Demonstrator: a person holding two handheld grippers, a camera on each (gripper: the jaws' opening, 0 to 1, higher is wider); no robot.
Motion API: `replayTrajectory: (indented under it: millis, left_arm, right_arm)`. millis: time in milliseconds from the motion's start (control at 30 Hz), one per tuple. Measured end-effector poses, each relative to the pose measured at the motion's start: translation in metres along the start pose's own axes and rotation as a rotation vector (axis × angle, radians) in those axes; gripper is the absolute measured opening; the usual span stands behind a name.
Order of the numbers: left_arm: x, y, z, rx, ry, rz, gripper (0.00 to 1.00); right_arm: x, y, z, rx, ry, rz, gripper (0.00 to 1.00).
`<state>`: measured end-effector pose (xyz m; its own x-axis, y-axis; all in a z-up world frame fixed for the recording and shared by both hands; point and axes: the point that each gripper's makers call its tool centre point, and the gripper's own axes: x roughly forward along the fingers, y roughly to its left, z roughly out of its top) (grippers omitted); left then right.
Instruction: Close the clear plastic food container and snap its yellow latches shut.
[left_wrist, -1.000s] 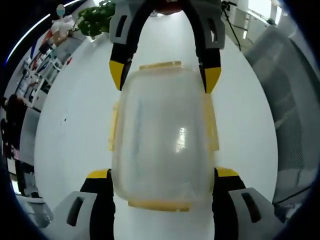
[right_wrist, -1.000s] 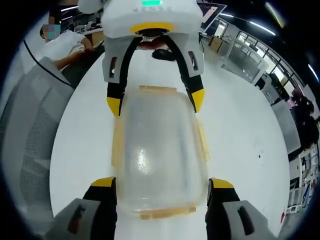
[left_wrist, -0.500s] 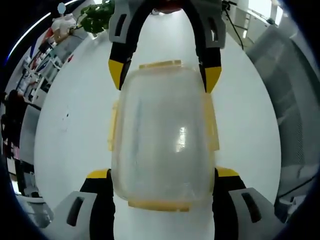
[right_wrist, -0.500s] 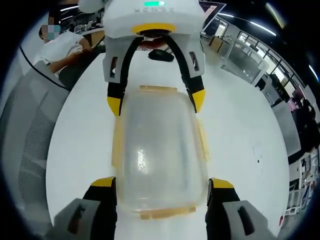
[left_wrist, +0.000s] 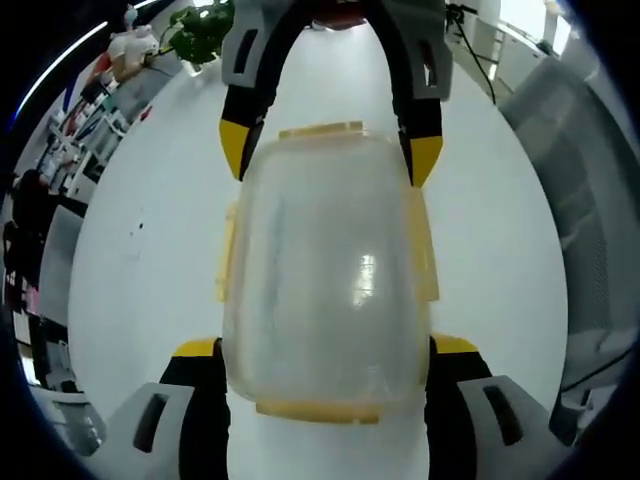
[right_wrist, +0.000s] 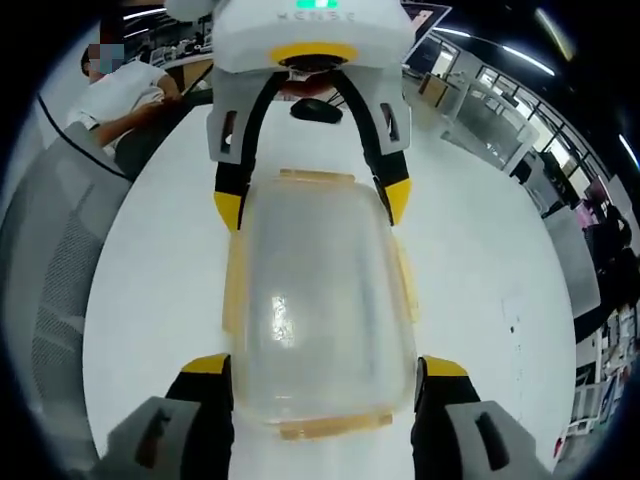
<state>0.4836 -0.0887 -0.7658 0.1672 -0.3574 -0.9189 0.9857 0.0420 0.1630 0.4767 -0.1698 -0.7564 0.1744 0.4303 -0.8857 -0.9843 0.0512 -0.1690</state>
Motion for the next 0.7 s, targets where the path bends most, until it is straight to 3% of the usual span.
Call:
replayTrajectory:
  millis: [700]
  left_arm:
    - [-0.0004, 0.0048, -0.0006, 0.017, 0.009, 0.011, 0.8]
  right_arm:
    - [0.0012, -0.0043, 0.0014, 0.0, -0.001, -0.021, 0.73]
